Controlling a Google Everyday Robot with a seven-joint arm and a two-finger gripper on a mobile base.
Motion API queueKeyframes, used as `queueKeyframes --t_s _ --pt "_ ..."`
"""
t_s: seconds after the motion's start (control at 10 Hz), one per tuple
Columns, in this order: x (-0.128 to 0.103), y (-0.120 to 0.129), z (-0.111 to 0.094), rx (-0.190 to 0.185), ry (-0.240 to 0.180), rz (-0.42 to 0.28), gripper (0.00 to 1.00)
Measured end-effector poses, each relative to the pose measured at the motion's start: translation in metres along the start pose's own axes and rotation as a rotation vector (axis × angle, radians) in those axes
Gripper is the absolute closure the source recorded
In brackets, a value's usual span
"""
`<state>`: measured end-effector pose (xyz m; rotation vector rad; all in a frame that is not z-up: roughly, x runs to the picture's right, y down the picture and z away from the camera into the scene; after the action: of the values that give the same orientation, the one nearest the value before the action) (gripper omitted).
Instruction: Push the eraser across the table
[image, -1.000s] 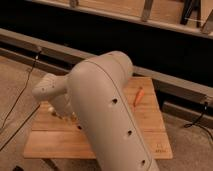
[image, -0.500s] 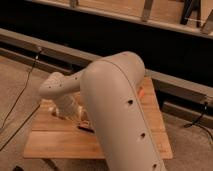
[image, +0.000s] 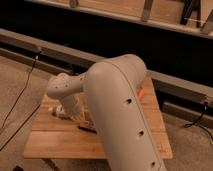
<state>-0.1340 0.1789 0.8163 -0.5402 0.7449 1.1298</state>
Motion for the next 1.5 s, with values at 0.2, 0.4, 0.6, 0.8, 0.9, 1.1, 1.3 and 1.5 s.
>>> queueKeyframes --t_s 0.2,0.4,0.6,0.8,0.9,1.1,1.3,1.5 --pt "-0.009 -0.007 0.007 0.011 0.001 0.000 1.00" --pt "-0.016 -0.013 0.013 0.015 0.002 0.006 1.00" --pt "-0.023 -0.018 0.018 0.015 0.000 0.012 1.00" --pt "-0.030 -0.021 0.022 0.013 -0.007 0.010 1.00" --pt "-0.033 -0.022 0.024 0.013 -0.009 0.006 1.00" --pt "-0.035 -0.021 0.028 0.010 -0.011 -0.001 1.00" --pt "-0.034 -0.022 0.033 0.011 -0.007 -0.009 1.00" --pt "-0.027 -0.023 0.038 0.014 0.002 -0.017 1.00"
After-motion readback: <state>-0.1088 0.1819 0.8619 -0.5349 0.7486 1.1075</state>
